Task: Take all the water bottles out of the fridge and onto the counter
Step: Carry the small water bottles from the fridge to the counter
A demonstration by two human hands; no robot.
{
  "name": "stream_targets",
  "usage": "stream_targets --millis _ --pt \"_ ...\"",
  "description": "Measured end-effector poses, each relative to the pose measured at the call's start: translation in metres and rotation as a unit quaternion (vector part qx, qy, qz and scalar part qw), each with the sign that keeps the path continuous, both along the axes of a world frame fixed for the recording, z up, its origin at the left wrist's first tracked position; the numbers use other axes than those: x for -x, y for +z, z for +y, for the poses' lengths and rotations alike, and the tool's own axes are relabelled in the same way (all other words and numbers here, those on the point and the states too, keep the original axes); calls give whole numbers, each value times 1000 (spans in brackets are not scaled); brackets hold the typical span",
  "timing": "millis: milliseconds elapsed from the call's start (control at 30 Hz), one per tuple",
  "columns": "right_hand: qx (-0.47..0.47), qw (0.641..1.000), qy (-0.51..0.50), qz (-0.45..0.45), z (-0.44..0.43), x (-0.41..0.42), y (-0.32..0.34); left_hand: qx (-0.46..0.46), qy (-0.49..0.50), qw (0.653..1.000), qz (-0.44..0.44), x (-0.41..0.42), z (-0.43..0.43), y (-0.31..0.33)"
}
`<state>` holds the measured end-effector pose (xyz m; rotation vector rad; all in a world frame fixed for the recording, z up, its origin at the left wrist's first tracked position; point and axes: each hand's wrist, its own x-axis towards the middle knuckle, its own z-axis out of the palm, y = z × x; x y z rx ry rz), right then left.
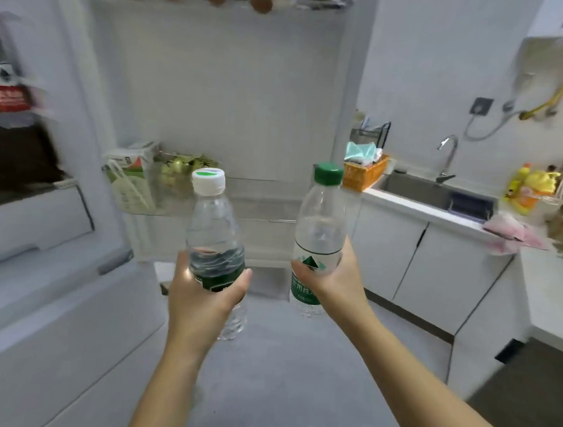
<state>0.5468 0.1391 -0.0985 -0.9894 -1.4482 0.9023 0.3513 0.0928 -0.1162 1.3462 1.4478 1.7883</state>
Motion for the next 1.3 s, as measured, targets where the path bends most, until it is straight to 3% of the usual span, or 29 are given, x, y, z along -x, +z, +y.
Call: stream_targets --millis 300,700,1033,1300 --pt "36 978 -203 -18 9 -148 -21 -12 -192 981 35 -161 65 -13" --pt "14 936 -353 -5 69 -309 -13 11 -373 927 30 -336 196 -14" --pt "16 893 -449 -11 76 -415 -32 38 -483 875 25 -455 226 -28" --pt "56 877 -478 10 66 -526 -71 53 -505 860 45 -574 226 -47"
